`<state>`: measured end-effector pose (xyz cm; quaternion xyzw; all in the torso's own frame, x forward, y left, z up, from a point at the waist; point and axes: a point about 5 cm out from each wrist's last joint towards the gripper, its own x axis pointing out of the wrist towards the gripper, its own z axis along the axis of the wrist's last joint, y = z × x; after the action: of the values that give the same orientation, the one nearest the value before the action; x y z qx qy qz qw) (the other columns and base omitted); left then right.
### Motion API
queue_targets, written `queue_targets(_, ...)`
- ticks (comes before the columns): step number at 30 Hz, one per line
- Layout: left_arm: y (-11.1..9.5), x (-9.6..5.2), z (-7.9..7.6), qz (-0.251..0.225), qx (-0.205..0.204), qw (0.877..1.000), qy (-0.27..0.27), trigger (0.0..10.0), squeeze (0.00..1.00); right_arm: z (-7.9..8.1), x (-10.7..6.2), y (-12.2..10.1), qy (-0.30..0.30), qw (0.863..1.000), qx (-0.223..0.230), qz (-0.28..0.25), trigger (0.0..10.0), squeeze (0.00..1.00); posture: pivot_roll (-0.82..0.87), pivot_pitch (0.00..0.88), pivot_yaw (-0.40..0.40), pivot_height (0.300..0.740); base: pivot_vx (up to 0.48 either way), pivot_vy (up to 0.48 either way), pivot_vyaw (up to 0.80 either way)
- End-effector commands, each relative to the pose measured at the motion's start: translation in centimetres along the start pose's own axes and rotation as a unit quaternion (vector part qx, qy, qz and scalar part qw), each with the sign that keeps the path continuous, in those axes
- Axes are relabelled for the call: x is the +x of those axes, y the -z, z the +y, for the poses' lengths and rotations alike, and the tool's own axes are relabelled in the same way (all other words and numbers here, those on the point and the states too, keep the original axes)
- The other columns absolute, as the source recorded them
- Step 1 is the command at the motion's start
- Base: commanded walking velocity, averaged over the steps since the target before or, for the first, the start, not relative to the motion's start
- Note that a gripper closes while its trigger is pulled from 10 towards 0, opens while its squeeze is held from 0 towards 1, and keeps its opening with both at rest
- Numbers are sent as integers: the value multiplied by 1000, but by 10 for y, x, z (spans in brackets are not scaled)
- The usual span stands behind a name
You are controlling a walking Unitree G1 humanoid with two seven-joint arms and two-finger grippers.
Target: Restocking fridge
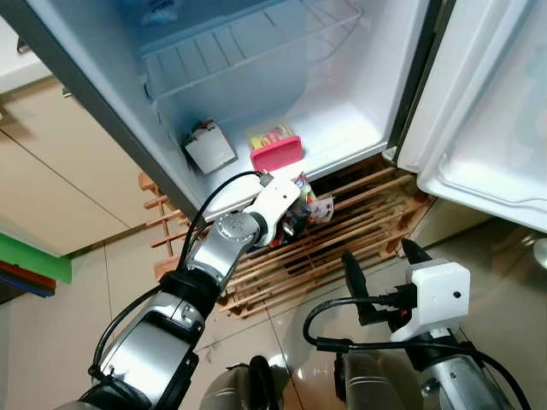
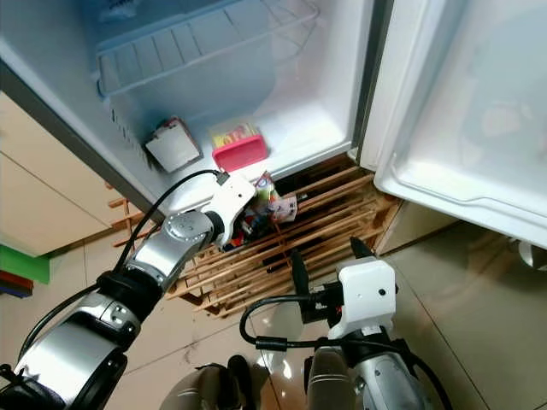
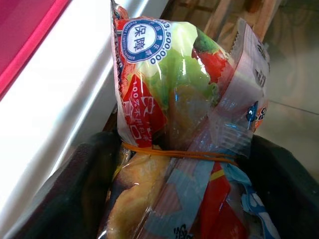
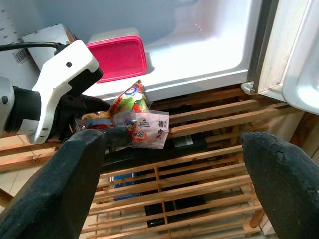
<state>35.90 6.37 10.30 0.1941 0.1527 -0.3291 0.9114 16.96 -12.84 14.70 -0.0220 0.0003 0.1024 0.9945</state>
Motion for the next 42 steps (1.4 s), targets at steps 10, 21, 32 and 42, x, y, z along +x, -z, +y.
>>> queue_targets(10,31,-2,-1,28,-32,999,5,0,0,3,-1,1,-5,1000,5,2,10000,0,-272,270,175,740,0,0,0)
queue_targets(21,21,2,-6,-21,-147,989,23,0,0,3,1,3,-9,1000,3,4,10000,0,-269,267,167,740,0,0,0)
queue_targets(32,-17,2,3,-113,-190,974,56,0,0,3,1,3,-9,1000,3,4,10000,0,-267,268,170,740,0,0,0)
queue_targets(42,-85,-23,12,-237,-169,952,100,0,0,3,0,4,-7,1000,4,7,10000,0,-262,265,174,740,0,0,0)
